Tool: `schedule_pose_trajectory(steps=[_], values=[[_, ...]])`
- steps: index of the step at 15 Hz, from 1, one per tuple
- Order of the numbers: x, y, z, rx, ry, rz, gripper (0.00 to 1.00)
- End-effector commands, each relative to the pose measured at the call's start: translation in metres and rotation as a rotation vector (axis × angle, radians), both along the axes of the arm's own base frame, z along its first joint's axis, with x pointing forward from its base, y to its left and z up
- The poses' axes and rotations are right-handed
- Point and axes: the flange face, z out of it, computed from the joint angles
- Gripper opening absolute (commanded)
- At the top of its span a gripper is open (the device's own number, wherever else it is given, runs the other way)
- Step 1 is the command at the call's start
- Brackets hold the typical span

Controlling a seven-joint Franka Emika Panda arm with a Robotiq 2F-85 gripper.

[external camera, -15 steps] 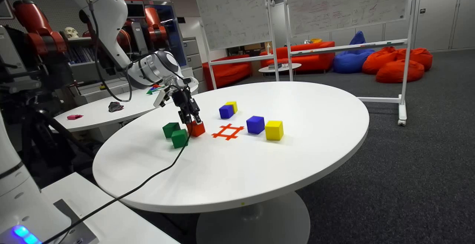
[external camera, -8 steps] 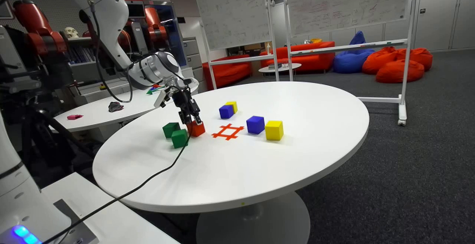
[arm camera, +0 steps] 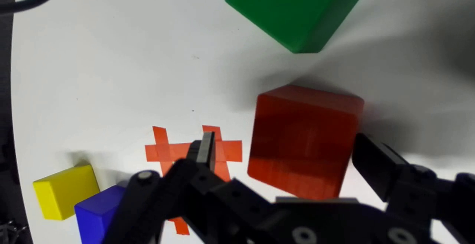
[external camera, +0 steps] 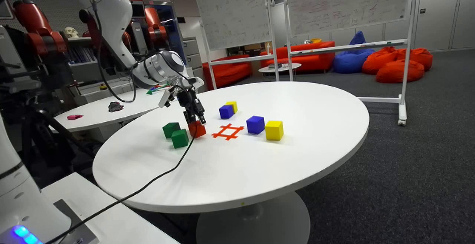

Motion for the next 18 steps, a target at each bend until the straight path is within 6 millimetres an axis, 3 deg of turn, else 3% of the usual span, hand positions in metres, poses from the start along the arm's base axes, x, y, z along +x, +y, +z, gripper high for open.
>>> schedule_pose_trajectory(steps=[1, 7, 8, 18], values=[[0.002, -0.028, 0.005, 0.006, -0.004, -0.015, 1.00], [0.002, -0.066, 0.010, -0.002, -0.006, -0.075, 1.00], [0.006, -0.057, 0.003, -0.012, -0.002, -0.093, 1.00], [0.007, -0.060, 0.004, -0.014, -0.002, -0.095, 1.00]])
